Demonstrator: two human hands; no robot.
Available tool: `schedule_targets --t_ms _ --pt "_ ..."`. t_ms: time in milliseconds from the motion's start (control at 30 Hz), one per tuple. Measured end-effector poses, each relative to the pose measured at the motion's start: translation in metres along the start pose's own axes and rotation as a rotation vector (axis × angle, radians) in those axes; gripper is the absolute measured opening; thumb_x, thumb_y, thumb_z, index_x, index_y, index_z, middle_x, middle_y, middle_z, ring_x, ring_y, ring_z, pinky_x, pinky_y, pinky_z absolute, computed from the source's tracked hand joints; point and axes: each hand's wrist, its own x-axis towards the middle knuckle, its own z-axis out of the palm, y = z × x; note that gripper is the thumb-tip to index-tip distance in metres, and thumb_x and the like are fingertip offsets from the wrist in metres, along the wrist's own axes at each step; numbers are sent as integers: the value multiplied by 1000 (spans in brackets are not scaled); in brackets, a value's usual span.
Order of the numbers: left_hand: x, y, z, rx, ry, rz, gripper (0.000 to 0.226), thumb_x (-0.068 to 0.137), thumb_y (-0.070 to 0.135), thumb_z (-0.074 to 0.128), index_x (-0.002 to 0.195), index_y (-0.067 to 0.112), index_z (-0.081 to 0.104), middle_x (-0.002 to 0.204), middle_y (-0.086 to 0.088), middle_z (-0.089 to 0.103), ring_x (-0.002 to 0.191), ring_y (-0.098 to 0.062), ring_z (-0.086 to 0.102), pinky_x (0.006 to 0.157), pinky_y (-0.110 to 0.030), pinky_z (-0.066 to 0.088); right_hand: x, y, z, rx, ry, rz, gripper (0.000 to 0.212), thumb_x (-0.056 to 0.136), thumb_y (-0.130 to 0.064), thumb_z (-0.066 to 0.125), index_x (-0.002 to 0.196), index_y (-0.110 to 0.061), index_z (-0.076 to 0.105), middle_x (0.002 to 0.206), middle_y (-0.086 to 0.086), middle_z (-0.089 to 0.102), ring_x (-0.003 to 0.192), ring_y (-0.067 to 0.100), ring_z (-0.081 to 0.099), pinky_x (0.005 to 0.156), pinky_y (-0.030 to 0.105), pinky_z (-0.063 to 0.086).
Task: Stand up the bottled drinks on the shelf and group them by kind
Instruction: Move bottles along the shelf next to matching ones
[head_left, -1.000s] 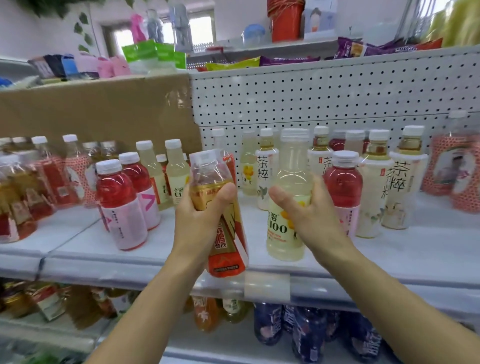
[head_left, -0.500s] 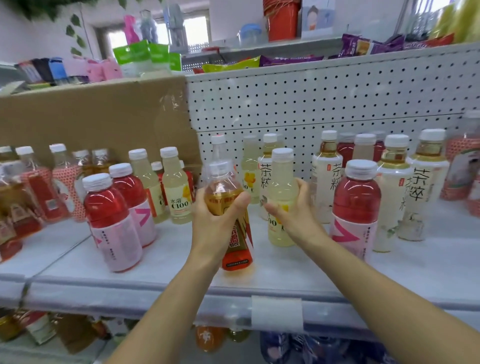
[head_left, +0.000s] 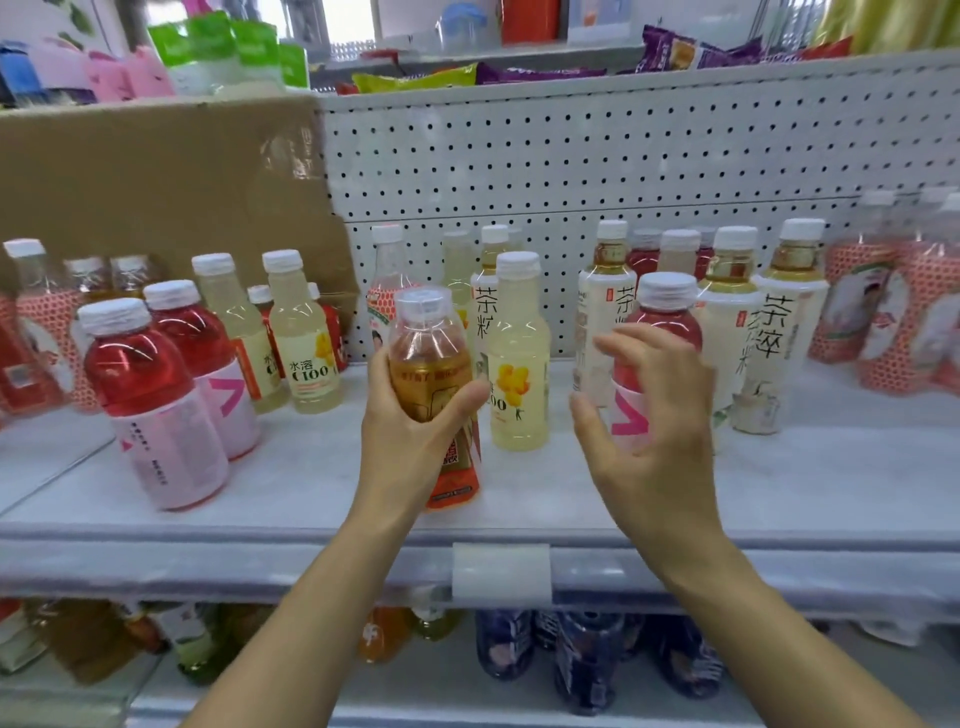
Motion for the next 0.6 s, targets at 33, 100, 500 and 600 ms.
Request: schedule_targets --t_ms 33,100,500,600 --pt "-3 -3 -1 31 -17 -9 94 62 54 77 144 35 34 124 18 57 108 2 59 84 -17 46 -2 5 -4 -5 74 38 53 83 -23 71 130 -11 51 132 0 46 124 18 41 104 44 40" --pt "-9 -8 -2 109 -51 -31 101 64 52 77 148 35 26 132 14 53 116 -4 55 92 -23 47 -4 17 -10 42 125 176 70 79 -28 73 138 -13 39 135 -1 38 128 19 39 106 44 40" --pt "-12 -12 -1 128 -99 -64 98 71 47 78 148 45 17 138 15 51 125 -9 52 104 -34 45 12 36 8 272 -207 509 83 73 -28 85 139 -24 36 111 -12 57 98 -1 58 79 21 47" --pt "-9 -8 2 106 -98 -61 99 70 52 77 149 49 18 135 22 50 121 1 51 93 -19 42 17 30 18 280 -294 454 83 72 -36 85 139 -27 38 112 -16 57 99 -6 57 83 20 49"
